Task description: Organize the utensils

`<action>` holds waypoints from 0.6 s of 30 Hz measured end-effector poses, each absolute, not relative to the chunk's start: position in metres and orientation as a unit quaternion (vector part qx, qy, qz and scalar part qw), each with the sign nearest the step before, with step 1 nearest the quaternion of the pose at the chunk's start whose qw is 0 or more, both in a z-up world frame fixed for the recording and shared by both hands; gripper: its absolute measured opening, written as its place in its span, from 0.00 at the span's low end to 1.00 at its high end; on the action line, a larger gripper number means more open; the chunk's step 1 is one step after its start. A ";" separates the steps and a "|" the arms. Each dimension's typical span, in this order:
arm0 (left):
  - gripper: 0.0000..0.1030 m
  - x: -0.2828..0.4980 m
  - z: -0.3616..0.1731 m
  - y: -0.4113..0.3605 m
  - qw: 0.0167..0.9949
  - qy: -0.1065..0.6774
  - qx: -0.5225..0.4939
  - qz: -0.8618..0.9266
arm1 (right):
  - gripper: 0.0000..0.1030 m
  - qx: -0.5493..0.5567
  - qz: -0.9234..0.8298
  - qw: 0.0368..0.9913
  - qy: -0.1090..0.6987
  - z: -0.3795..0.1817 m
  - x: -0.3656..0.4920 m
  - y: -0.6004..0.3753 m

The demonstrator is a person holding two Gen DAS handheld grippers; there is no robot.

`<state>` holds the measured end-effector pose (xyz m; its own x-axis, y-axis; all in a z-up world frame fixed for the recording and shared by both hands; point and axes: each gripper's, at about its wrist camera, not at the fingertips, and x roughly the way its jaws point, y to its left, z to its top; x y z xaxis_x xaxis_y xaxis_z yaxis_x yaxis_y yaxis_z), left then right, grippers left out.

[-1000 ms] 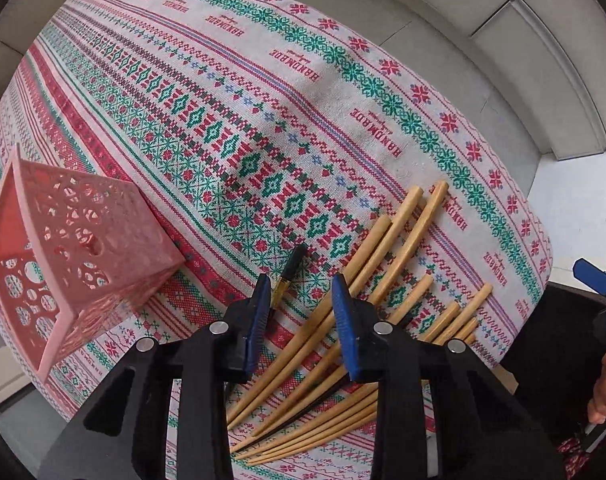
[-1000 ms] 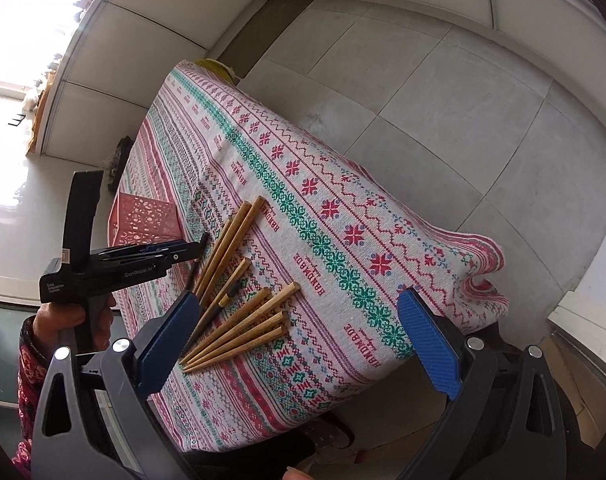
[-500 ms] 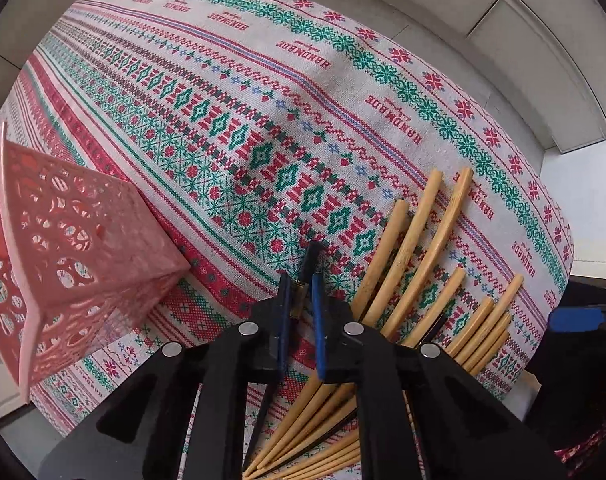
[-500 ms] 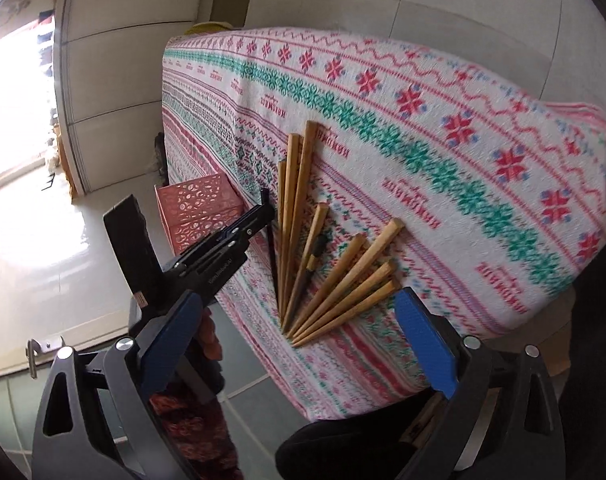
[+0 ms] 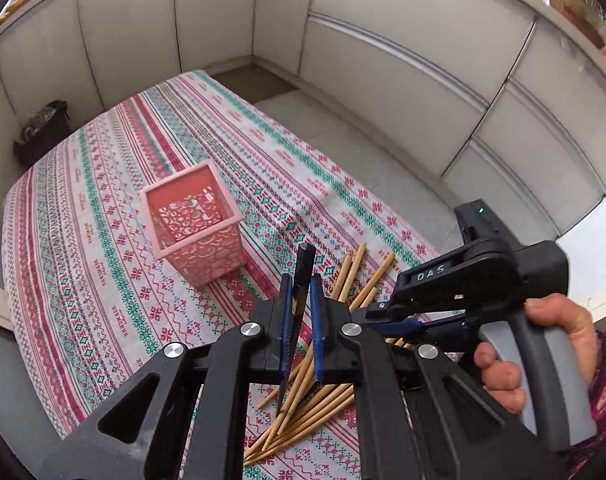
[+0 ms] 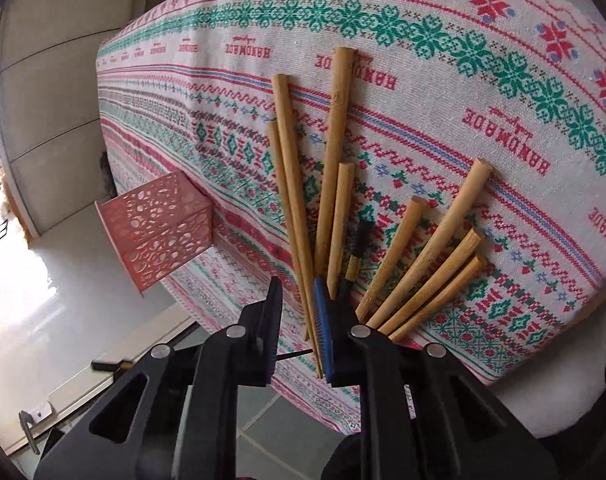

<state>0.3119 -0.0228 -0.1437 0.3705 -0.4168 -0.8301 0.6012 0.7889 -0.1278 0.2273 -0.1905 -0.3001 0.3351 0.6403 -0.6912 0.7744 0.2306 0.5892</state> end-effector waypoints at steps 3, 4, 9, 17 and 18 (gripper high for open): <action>0.07 0.311 -0.128 -0.015 0.837 0.443 0.077 -0.311 | 0.14 0.587 -0.096 0.547 0.589 -0.300 0.231 -0.187; 0.07 0.311 -0.122 -0.011 0.841 0.436 0.070 -0.314 | 0.14 0.578 -0.104 0.548 0.596 -0.300 0.233 -0.184; 0.07 0.301 -0.102 0.010 0.851 0.410 0.042 -0.326 | 0.14 0.547 -0.141 0.546 0.619 -0.315 0.241 -0.172; 0.07 0.294 -0.082 0.028 0.864 0.379 0.015 -0.330 | 0.15 0.483 -0.171 0.564 0.647 -0.311 0.275 -0.143; 0.07 0.293 -0.081 0.028 0.866 0.376 0.012 -0.330 | 0.15 0.475 -0.168 0.571 0.648 -0.309 0.279 -0.137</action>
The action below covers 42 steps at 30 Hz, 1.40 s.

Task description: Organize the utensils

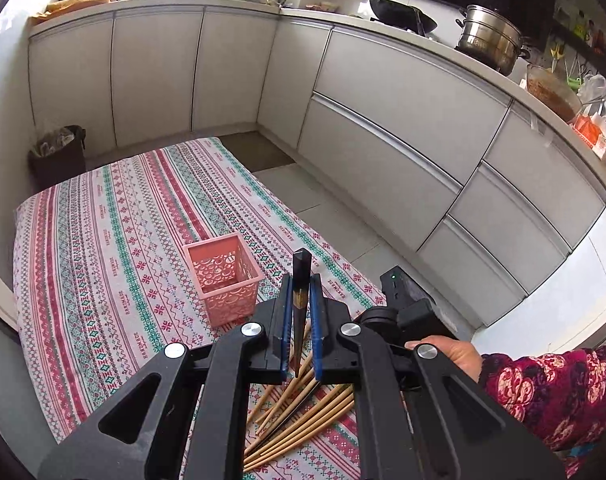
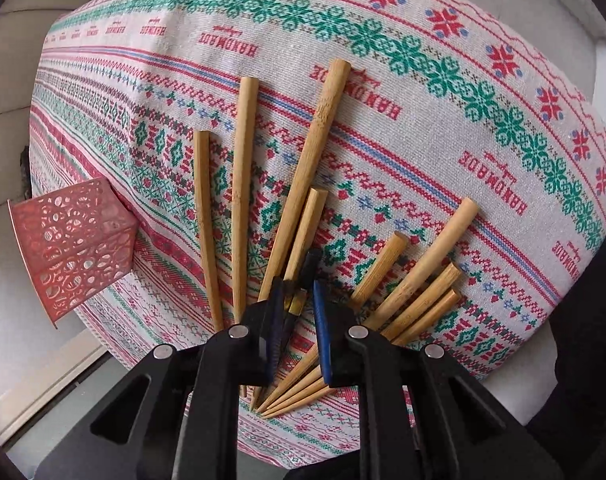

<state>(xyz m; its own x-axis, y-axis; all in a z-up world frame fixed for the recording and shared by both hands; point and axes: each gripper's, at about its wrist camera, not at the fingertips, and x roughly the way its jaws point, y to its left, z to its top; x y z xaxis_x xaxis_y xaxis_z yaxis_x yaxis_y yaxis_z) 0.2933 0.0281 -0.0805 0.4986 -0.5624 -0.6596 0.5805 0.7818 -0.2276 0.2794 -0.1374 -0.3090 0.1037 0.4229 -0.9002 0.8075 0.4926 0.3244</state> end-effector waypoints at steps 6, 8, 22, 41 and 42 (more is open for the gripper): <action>0.07 0.285 -0.068 0.027 0.875 0.361 -0.004 -0.322 | 0.10 0.460 -0.119 0.635 0.609 -0.302 0.260 -0.126; 0.07 0.280 -0.063 0.026 0.881 0.356 -0.013 -0.312 | 0.10 0.437 -0.095 0.669 0.593 -0.290 0.255 -0.117; 0.07 0.237 -0.028 0.038 0.912 0.334 -0.035 -0.234 | 0.07 0.317 0.012 0.832 0.454 -0.177 0.195 -0.125; 0.07 0.290 0.021 0.034 0.946 0.274 -0.029 -0.169 | 0.07 0.254 0.022 0.911 0.323 -0.027 0.189 -0.157; 0.07 0.300 0.018 0.033 0.946 0.276 -0.032 -0.167 | 0.07 0.255 0.022 0.913 0.318 -0.021 0.195 -0.160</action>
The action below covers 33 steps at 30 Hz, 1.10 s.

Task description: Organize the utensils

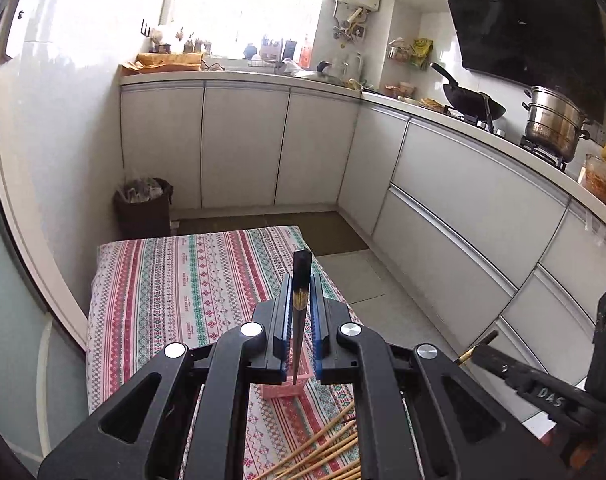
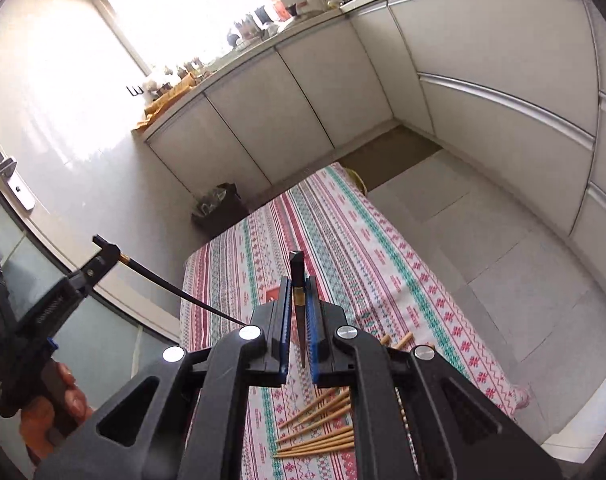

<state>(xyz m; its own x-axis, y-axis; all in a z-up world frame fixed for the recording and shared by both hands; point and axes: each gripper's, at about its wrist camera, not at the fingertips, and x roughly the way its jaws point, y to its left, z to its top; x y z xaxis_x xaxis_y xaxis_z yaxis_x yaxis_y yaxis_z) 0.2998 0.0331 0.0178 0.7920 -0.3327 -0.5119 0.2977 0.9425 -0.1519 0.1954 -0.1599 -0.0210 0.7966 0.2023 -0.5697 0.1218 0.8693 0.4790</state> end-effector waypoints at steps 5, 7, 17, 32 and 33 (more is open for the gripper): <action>0.07 0.340 -0.007 0.028 0.947 0.285 -0.031 -0.147 | 0.07 0.255 0.024 0.920 0.298 -0.008 0.226 -0.167; 0.07 0.354 -0.022 0.027 0.943 0.298 -0.032 -0.142 | 0.07 0.252 0.024 0.922 0.292 -0.008 0.238 -0.167; 0.20 0.365 -0.052 0.048 0.934 0.318 -0.087 -0.135 | 0.07 0.236 0.040 0.921 0.308 -0.030 0.291 -0.146; 0.37 0.344 -0.021 0.102 0.950 0.260 -0.142 -0.101 | 0.11 0.206 0.049 0.915 0.343 -0.077 0.332 -0.100; 0.37 0.345 -0.021 0.103 0.949 0.262 -0.142 -0.101 | 0.18 0.211 0.050 0.914 0.344 -0.079 0.333 -0.100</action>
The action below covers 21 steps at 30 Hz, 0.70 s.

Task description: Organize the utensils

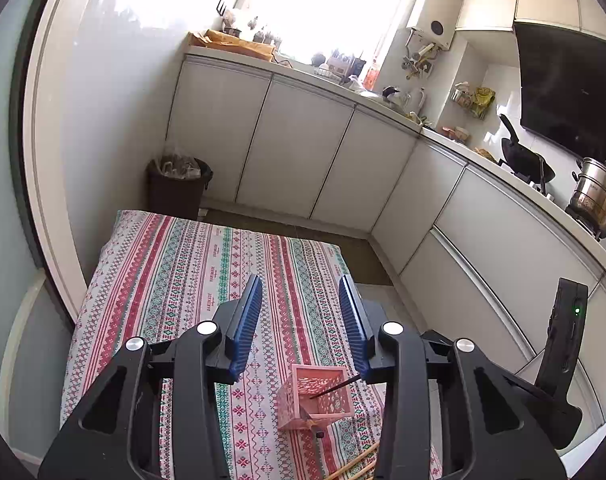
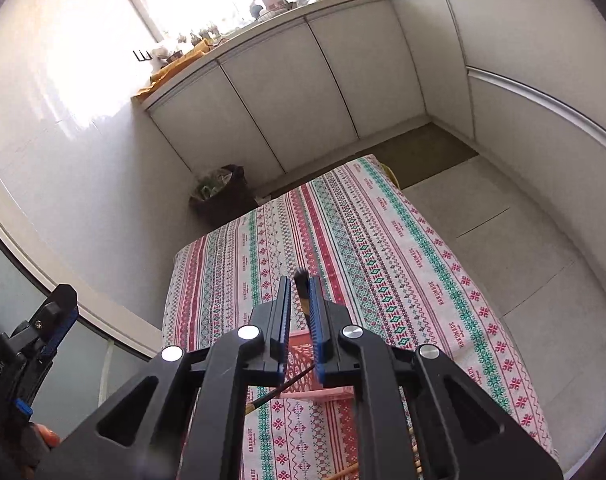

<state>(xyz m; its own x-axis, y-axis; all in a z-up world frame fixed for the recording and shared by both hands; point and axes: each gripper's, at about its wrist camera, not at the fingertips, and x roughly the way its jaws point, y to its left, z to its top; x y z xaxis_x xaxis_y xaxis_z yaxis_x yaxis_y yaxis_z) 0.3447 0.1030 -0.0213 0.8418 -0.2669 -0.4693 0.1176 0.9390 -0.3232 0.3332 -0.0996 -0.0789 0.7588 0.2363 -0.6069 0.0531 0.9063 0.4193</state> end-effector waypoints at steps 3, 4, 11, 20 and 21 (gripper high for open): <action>0.42 0.341 -0.020 0.105 0.950 0.259 -0.143 -0.100 | 0.81 0.237 0.048 0.916 0.319 -0.078 0.327 -0.105; 0.45 0.340 -0.019 0.105 0.951 0.257 -0.142 -0.100 | 0.83 0.252 0.041 0.919 0.300 -0.076 0.321 -0.110; 0.77 0.317 -0.006 0.089 0.959 0.211 -0.118 -0.149 | 0.92 0.248 -0.043 0.943 0.219 -0.055 0.277 -0.148; 0.93 0.263 -0.005 0.013 0.940 0.140 0.003 -0.310 | 0.94 0.133 -0.177 0.972 0.079 -0.049 0.174 -0.194; 0.93 0.261 -0.010 0.000 0.932 0.153 0.025 -0.327 | 0.94 0.150 -0.170 0.970 0.089 -0.053 0.168 -0.204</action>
